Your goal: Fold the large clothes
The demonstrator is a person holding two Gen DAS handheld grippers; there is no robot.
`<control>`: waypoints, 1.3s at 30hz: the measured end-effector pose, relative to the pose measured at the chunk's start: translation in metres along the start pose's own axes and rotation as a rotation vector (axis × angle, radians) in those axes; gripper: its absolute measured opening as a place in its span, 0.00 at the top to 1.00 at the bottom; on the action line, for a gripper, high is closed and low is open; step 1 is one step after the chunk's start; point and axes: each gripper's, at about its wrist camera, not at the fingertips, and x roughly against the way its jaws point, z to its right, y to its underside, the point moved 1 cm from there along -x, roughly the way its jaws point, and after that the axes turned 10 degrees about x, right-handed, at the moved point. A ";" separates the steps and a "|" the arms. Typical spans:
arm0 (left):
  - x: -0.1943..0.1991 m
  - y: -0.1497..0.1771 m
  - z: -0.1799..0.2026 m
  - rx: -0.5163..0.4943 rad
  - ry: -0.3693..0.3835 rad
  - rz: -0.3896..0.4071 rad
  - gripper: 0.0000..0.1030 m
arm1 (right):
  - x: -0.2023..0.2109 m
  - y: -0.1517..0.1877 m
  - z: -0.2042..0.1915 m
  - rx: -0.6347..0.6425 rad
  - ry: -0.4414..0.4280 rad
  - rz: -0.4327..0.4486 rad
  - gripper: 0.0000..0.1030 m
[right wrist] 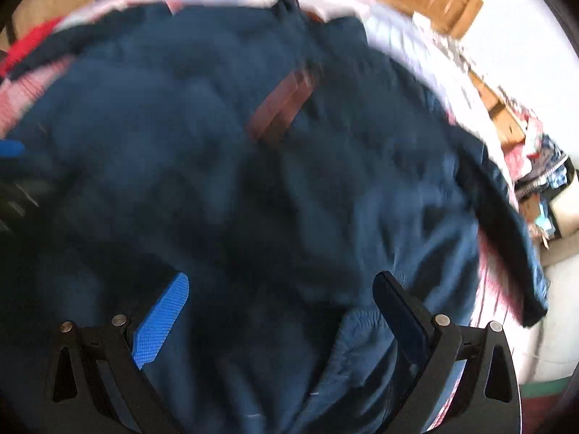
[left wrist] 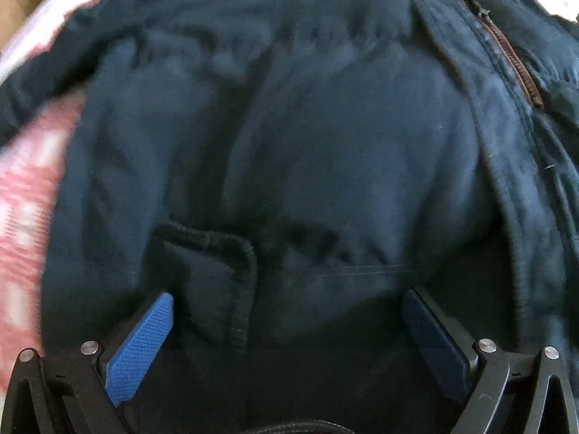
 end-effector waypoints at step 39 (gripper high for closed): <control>0.116 0.112 -0.147 0.004 0.023 0.063 0.00 | 0.121 0.114 -0.016 -0.041 -0.263 0.019 0.02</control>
